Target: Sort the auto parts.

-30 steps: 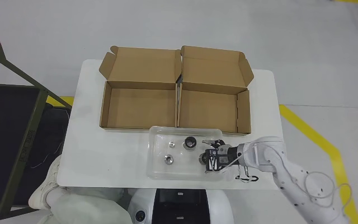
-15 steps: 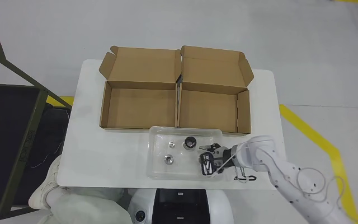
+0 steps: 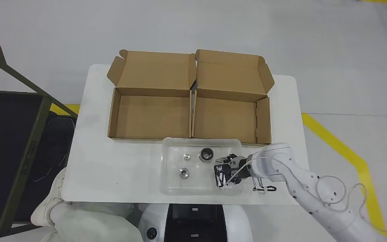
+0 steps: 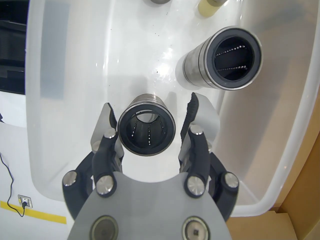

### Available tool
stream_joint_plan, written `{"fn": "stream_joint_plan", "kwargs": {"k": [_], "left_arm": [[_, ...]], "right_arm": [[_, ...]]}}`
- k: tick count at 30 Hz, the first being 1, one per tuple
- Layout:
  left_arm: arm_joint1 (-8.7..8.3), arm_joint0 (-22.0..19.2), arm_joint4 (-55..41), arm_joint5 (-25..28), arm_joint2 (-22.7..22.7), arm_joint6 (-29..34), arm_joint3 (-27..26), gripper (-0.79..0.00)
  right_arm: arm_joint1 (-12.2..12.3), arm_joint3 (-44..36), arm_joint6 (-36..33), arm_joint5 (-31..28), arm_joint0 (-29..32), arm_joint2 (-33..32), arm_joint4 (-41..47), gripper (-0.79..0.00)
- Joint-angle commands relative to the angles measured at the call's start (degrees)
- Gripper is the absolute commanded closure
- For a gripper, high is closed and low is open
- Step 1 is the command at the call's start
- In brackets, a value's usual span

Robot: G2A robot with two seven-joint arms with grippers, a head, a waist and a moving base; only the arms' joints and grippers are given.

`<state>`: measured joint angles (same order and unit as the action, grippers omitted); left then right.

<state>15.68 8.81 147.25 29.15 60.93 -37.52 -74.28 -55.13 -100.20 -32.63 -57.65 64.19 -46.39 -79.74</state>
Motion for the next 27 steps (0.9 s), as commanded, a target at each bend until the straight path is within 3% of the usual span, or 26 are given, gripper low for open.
{"fn": "stream_joint_plan", "kwargs": {"k": [1,2,3,27], "left_arm": [[0.00,0.0,0.0,0.0,0.0,0.0,0.0,-0.785],[0.00,0.0,0.0,0.0,0.0,0.0,0.0,-0.785],[0.00,0.0,0.0,0.0,0.0,0.0,0.0,-0.785],[0.00,0.0,0.0,0.0,0.0,0.0,0.0,-0.785]], "right_arm": [[-0.1,-0.1,-0.4,0.1,-0.2,0.2,-0.2,-0.265],[-0.1,-0.3,-0.6,0.1,-0.3,0.3,-0.3,-0.160],[-0.1,-0.4,-0.6,0.2,-0.4,0.4,-0.2,0.000],[1.5,-9.4,1.3,3.5,2.9,-6.1,-1.1,0.000]]}}
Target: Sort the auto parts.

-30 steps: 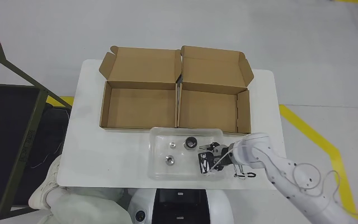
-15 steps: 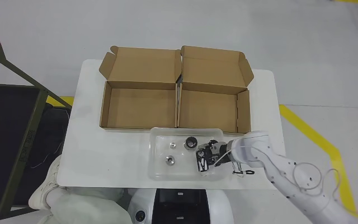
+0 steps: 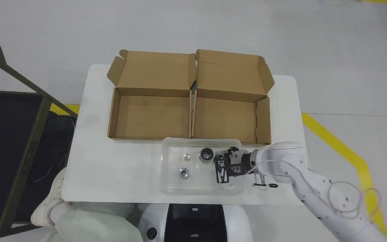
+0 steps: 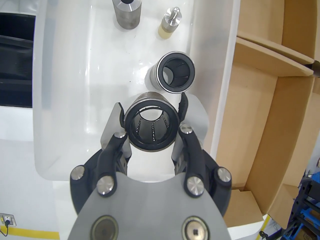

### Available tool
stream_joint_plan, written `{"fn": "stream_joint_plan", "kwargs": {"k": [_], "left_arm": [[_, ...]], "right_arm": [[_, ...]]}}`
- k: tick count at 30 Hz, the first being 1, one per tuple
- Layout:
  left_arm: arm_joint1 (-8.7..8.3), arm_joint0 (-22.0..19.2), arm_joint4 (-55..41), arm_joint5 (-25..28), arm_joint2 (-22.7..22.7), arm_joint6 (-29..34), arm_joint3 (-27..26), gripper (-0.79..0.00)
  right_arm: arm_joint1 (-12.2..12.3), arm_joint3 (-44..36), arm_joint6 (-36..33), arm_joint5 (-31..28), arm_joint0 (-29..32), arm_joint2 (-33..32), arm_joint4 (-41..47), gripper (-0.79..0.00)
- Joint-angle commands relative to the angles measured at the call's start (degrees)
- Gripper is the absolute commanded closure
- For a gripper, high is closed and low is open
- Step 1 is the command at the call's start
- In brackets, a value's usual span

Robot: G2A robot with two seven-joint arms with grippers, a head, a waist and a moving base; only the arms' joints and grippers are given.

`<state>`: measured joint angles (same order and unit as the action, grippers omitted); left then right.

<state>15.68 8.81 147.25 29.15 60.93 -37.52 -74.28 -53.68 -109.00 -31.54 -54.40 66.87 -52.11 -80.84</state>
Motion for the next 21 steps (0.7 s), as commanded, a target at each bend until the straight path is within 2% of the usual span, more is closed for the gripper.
{"fn": "stream_joint_plan", "kwargs": {"k": [1,12,21], "left_arm": [[0.00,0.0,0.0,0.0,0.0,0.0,0.0,-0.785],[0.00,0.0,0.0,0.0,0.0,0.0,0.0,-0.785],[0.00,0.0,0.0,0.0,0.0,0.0,0.0,-0.785]], "right_arm": [[0.2,-1.2,0.5,0.5,0.6,-0.8,0.1,0.000],[0.9,-6.1,6.6,4.1,3.3,-4.8,-0.9,0.000],[0.6,-4.3,19.9,12.6,5.0,-7.7,-0.4,0.000]]}}
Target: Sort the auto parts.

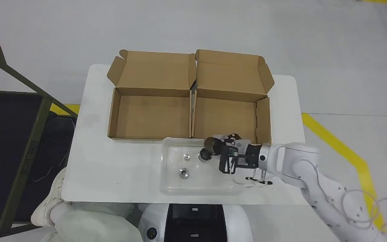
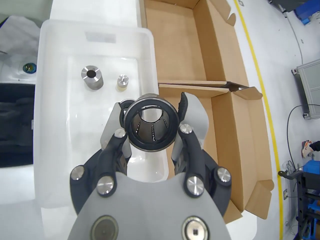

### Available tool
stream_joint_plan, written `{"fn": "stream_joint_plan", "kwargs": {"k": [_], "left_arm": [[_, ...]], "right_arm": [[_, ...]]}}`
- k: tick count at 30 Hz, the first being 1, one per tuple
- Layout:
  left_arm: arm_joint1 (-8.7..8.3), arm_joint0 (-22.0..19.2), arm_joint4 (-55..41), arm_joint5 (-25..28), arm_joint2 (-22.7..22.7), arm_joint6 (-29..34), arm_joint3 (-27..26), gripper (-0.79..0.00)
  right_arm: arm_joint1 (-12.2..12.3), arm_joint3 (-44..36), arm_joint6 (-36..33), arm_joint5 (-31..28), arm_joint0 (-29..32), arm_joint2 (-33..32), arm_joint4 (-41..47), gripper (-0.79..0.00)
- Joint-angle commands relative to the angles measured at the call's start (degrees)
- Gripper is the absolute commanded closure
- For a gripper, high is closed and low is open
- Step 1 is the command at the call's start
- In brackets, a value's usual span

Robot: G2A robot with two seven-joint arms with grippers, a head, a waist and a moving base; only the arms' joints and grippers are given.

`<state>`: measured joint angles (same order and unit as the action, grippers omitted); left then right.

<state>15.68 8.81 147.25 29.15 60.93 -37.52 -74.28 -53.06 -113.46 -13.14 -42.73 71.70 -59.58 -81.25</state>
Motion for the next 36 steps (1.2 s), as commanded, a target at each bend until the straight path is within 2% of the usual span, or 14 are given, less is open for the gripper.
{"fn": "stream_joint_plan", "kwargs": {"k": [1,11,23,36], "left_arm": [[0.00,0.0,0.0,0.0,0.0,0.0,0.0,-0.785],[0.00,0.0,0.0,0.0,0.0,0.0,0.0,-0.785],[0.00,0.0,0.0,0.0,0.0,0.0,0.0,-0.785],[0.00,0.0,0.0,0.0,0.0,0.0,0.0,-0.785]], "right_arm": [[-0.1,0.3,2.8,1.6,0.3,-0.5,0.1,0.000],[-0.9,2.2,15.2,9.2,0.3,-2.1,1.4,0.000],[-2.3,3.5,25.4,14.1,-1.5,-2.3,3.8,0.000],[-3.1,1.6,30.9,16.9,-1.5,-3.4,2.5,0.000]]}}
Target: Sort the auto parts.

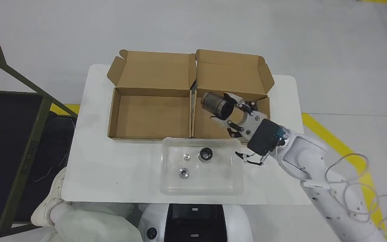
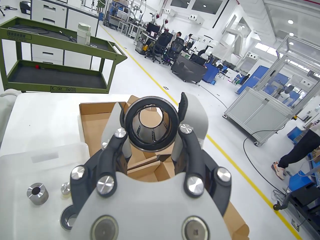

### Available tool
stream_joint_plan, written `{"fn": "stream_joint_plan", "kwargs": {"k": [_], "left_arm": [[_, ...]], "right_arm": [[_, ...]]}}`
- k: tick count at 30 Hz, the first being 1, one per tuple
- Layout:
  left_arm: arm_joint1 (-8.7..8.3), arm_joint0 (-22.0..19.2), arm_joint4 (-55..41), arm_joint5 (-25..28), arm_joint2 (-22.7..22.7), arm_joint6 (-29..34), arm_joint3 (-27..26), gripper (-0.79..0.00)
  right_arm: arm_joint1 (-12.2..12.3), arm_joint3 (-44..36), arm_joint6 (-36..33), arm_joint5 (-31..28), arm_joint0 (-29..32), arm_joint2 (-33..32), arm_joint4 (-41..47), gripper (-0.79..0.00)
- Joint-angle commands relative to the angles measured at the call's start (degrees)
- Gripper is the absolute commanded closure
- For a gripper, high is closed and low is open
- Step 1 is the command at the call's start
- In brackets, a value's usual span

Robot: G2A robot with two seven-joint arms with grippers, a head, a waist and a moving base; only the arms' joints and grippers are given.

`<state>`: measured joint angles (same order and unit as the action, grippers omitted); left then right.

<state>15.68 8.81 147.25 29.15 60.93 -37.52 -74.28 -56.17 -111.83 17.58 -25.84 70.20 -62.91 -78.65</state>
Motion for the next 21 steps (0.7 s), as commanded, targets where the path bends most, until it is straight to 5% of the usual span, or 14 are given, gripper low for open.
{"fn": "stream_joint_plan", "kwargs": {"k": [1,21], "left_arm": [[0.00,0.0,0.0,0.0,0.0,0.0,0.0,-0.785],[0.00,0.0,0.0,0.0,0.0,0.0,0.0,-0.785]], "right_arm": [[-0.1,-0.1,0.4,-0.1,0.1,-0.1,-0.2,0.000],[-1.0,1.4,0.8,-1.3,1.3,0.5,-3.3,0.000]]}}
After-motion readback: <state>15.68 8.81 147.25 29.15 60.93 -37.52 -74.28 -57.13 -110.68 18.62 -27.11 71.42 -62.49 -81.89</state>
